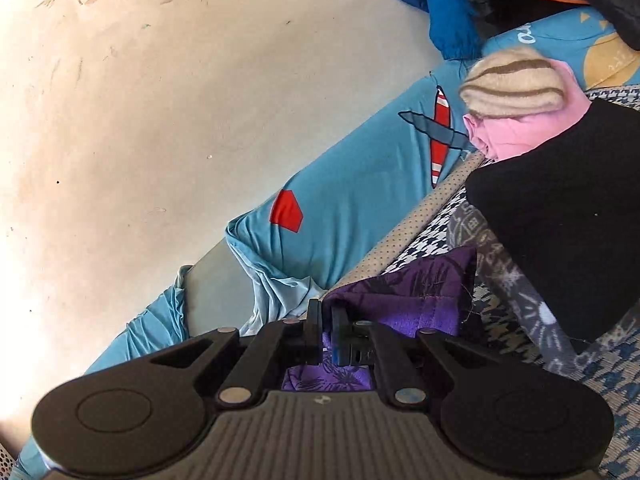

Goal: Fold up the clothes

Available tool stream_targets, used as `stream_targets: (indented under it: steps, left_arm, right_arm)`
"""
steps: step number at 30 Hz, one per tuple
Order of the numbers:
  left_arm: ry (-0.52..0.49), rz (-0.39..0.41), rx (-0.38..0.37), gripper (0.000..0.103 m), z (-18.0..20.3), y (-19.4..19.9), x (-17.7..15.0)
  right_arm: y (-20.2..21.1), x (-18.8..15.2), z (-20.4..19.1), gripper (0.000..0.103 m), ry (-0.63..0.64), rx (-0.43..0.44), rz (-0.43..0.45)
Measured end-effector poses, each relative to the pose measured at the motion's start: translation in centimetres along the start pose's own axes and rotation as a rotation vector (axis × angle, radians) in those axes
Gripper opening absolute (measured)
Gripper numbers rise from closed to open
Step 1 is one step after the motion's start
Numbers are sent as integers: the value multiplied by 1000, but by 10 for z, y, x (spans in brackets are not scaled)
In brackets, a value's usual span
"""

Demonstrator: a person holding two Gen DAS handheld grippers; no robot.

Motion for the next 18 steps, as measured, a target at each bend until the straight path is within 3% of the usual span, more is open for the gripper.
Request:
stream_targets:
  steps: [8,14,18]
  left_arm:
    - [55,4,5,103,-17,0,2]
    - [119,18,34,103,-37,3,4]
    - [188,33,62,103,-57,7,6]
  right_arm:
    - [-36,-16,-37,6,-40,105,-60]
    - [-49,-42,-96,6,33,329,-121]
    - [-55,-84,-150,6,167,494,-219]
Point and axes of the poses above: each gripper's, at about its wrist camera, not at the fingertips, and y roughly against the way its jaws point, z to its right, x to its top, the point moved 3 cm from there along -y, roughly the way its jaws point, and after that the axes turned 2 degrees about -z, right-handed, at the moved point
